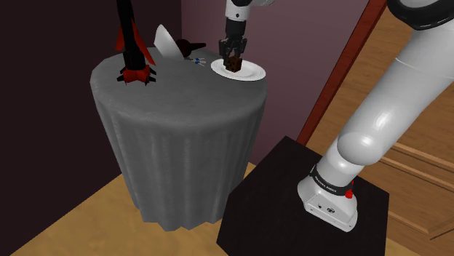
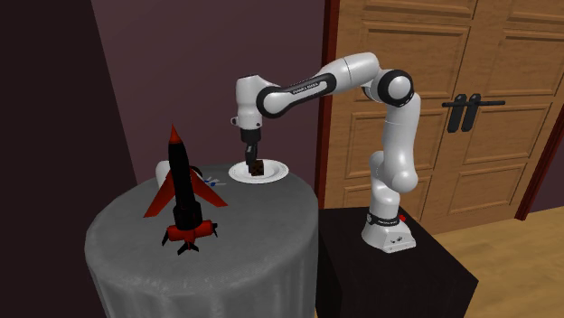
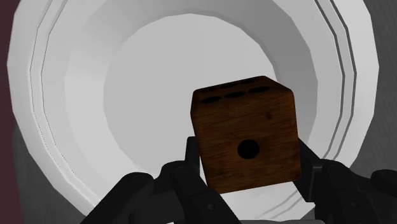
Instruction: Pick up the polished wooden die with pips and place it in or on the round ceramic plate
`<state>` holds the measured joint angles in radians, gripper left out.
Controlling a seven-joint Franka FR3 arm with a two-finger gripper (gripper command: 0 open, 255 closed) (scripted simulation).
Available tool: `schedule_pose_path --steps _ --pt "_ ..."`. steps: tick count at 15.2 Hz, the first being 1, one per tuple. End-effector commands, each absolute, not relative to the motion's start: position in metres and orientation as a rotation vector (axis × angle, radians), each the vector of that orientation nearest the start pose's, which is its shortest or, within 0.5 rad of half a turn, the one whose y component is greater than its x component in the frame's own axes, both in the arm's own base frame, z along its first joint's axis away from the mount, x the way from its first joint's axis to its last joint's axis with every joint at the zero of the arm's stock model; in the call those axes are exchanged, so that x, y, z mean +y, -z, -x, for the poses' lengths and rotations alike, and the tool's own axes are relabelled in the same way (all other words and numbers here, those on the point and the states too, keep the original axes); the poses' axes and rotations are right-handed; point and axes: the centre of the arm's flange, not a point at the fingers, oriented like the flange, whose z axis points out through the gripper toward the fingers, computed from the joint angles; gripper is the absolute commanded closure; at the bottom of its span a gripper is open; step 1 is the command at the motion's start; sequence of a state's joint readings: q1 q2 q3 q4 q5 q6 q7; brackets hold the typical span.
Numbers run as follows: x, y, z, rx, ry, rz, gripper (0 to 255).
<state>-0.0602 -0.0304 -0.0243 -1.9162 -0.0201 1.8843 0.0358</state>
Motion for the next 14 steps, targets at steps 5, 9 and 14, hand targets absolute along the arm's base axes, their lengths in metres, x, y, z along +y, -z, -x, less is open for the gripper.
schedule_pose_path --steps 5,9,14 --pt "-0.048 -0.534 -0.549 0.18 -0.004 3.155 255" --pt "-0.048 -0.555 -0.549 0.18 -0.004 3.155 255" --pt "-0.048 -0.581 -0.549 0.18 -0.004 3.155 255"
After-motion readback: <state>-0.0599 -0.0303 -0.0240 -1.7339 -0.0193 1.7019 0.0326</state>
